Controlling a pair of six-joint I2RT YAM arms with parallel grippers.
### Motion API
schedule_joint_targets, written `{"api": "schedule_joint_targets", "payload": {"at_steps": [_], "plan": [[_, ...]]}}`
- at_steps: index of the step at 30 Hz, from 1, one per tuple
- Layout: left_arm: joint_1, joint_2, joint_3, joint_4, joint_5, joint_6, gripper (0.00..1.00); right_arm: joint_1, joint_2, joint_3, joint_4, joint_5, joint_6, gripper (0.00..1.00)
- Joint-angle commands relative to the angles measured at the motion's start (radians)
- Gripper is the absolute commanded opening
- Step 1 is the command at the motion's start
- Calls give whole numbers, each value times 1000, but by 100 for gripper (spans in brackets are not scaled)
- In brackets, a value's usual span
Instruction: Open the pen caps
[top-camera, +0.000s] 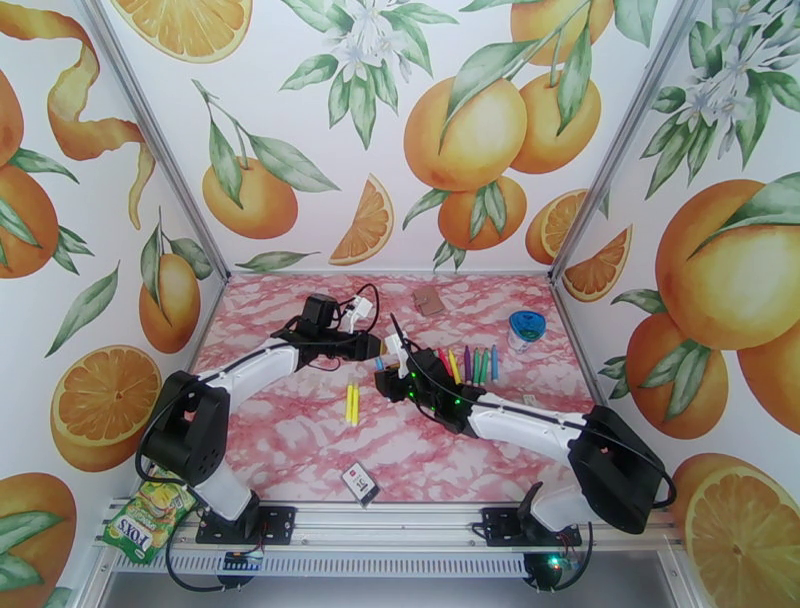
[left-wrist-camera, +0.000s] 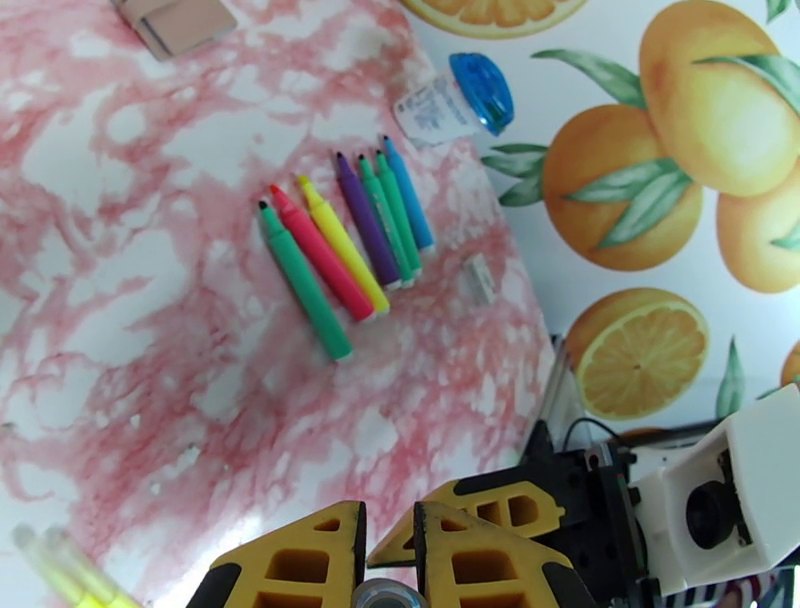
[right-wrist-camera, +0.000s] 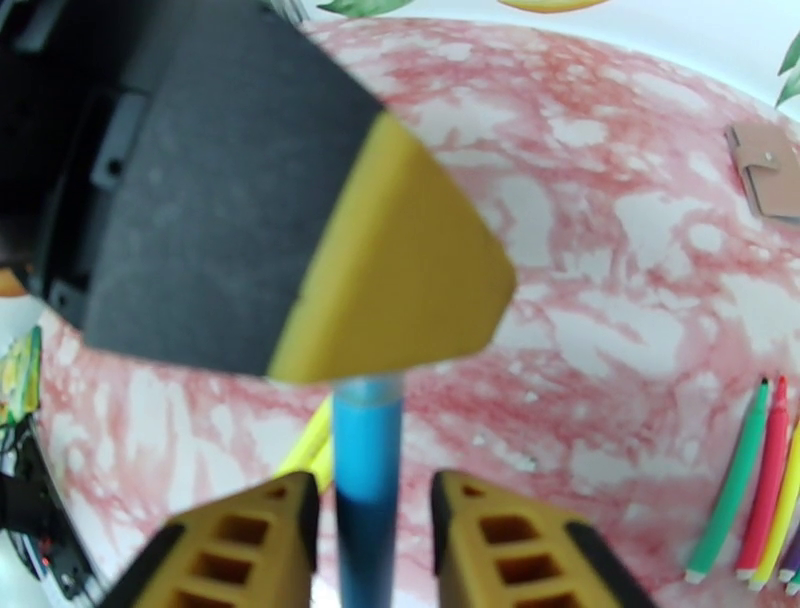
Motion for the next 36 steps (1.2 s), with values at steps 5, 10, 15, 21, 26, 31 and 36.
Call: {"api": "schedule_joint_targets", "payload": {"at_steps": [5,10,15,21,26,31,36], "plan": [[-6,-3,44,5,45,12,8,-6,20,29,59,1,-2,36],[-6,-8,37,6,45,10,7,-5,31,36,60,-8,-2,26],[-6,-14,42,13,45,6,6,-6,41,36,59,-22,-4,22],[-3,-13,55,8,31,4,2,-5,40,27,62,-31,-7,17],[11,-12,74,-5,-5,-4,0,-5,30,10,64,-42,-16,11],[36,-15,103,-50,-99,-3,0,-6,10,-20,57,-43,-25,7],[57,-14,130,-84,-193,-10,0,-6,-8,-53,51,-42,-31,5]]}}
